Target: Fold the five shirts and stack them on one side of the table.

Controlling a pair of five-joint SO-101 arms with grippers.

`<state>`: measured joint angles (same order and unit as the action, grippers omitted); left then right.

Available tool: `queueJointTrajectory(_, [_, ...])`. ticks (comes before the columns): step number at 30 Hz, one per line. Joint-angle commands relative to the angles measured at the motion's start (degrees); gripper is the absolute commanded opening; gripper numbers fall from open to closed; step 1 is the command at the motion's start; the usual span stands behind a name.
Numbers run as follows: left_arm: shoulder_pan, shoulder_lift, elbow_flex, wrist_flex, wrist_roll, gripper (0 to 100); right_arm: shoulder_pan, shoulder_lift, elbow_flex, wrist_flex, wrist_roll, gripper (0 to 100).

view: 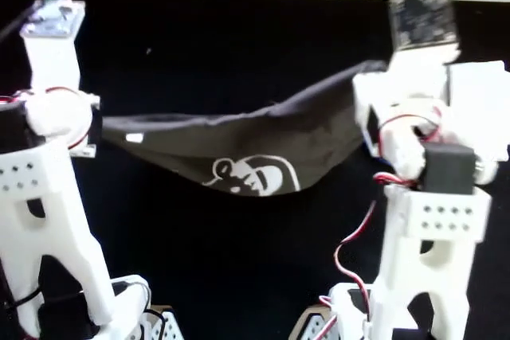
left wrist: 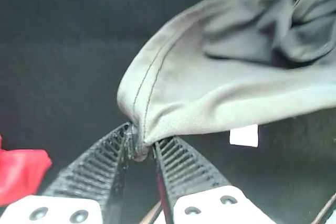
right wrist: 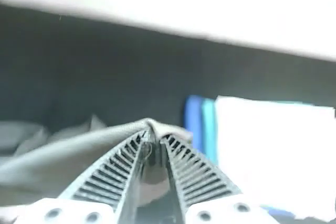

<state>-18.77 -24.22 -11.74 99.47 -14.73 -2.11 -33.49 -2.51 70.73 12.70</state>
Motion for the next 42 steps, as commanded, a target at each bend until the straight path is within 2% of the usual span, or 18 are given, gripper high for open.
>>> queueJointTrajectory(1, [1.6, -0.3, -9.9, 0.6, -0.1, 1, 3.1, 1.5, -13.9, 1.6, 0.5, 0.5])
queueJointTrajectory(9, [0.7, -1.5, -24.4, 1.3, -0.2, 1, 7.0, 4.4, -40.7, 10.9, 0.7, 0.5])
queueJointTrajectory(16, [-0.2, -12.0, -22.7, 1.3, -0.2, 1, 7.1, 4.4, -56.6, 14.4, 0.7, 0.5])
queueJointTrajectory(22, [-0.2, -15.1, -13.6, 1.0, -0.3, 1, 7.1, 4.4, -58.6, 14.0, 0.7, 0.5])
queueJointTrajectory(25, [-0.2, -15.4, -12.9, 1.0, -0.3, 1, 7.1, 4.4, -58.9, 13.8, 0.7, 0.5])
queueJointTrajectory(30, [-0.5, -17.3, -17.7, 1.1, -0.4, 1, 6.7, 3.6, -60.5, 14.6, 0.4, 0.5])
queueJointTrajectory(37, [-4.4, -19.3, -28.8, 0.9, -0.4, 1, 6.6, 1.0, -60.7, 16.4, 0.3, 0.5])
queueJointTrajectory(42, [-4.6, -19.4, -25.8, 1.3, -0.4, 1, 6.6, 0.8, -60.7, 14.9, 0.4, 0.5])
